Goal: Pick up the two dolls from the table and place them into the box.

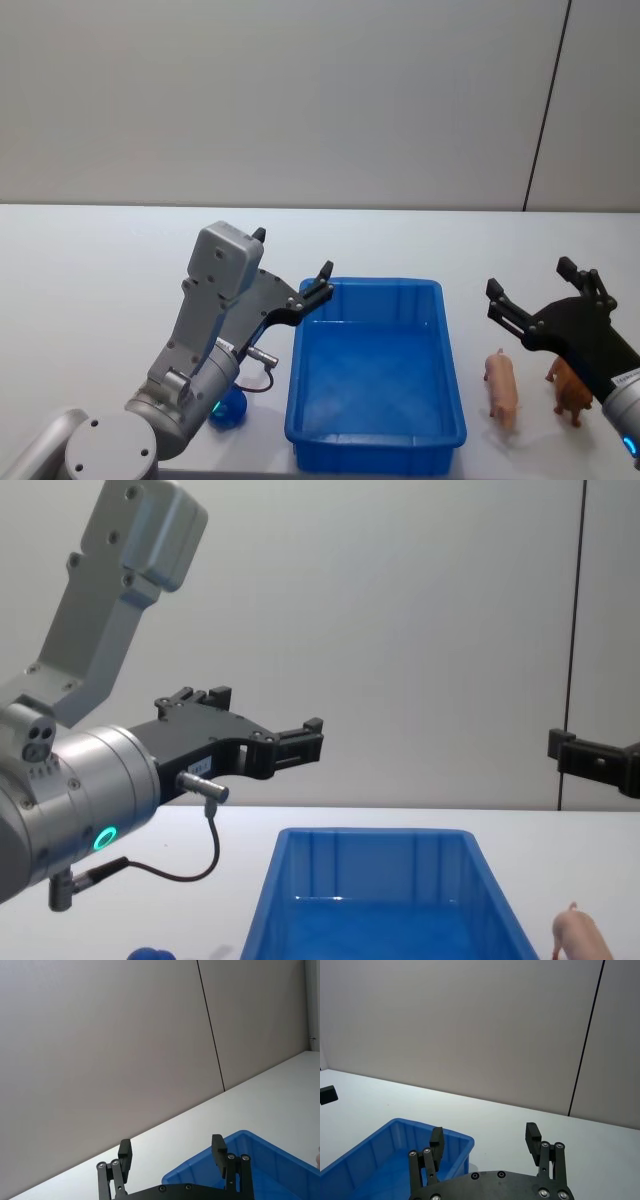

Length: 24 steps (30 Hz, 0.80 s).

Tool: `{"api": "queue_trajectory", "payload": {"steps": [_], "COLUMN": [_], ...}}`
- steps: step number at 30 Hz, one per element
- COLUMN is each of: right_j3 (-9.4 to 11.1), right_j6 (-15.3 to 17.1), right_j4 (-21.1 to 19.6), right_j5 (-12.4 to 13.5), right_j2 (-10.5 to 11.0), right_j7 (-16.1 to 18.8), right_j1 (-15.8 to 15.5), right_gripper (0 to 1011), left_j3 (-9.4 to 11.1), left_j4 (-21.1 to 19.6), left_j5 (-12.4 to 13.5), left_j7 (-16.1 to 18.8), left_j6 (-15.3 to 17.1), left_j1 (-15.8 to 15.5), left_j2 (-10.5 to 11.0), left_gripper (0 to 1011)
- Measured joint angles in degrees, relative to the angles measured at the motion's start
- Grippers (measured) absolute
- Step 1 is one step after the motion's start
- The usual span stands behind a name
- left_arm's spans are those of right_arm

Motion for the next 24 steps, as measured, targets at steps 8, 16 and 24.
{"api": "queue_trajectory", "payload": {"steps": [8,16,24], "right_j3": [0.00,0.00,0.00], "right_j6": [0.00,0.00,0.00], "right_j4": [0.00,0.00,0.00], "right_j5": [0.00,0.00,0.00], "right_j2": [0.00,0.00,0.00], "right_j7": [0.00,0.00,0.00], "right_j1": [0.00,0.00,0.00], "right_gripper": [1001,1001,1001], "left_j3": [0.00,0.00,0.00], "left_j4": [0.00,0.00,0.00], "left_j5": [0.00,0.00,0.00], "left_j7": [0.00,0.00,0.00], "left_j6": [0.00,0.00,0.00], "left_j1": [0.00,0.00,0.00], "left_j2": [0.00,0.00,0.00], "left_gripper": [1003,1003,1003]}}
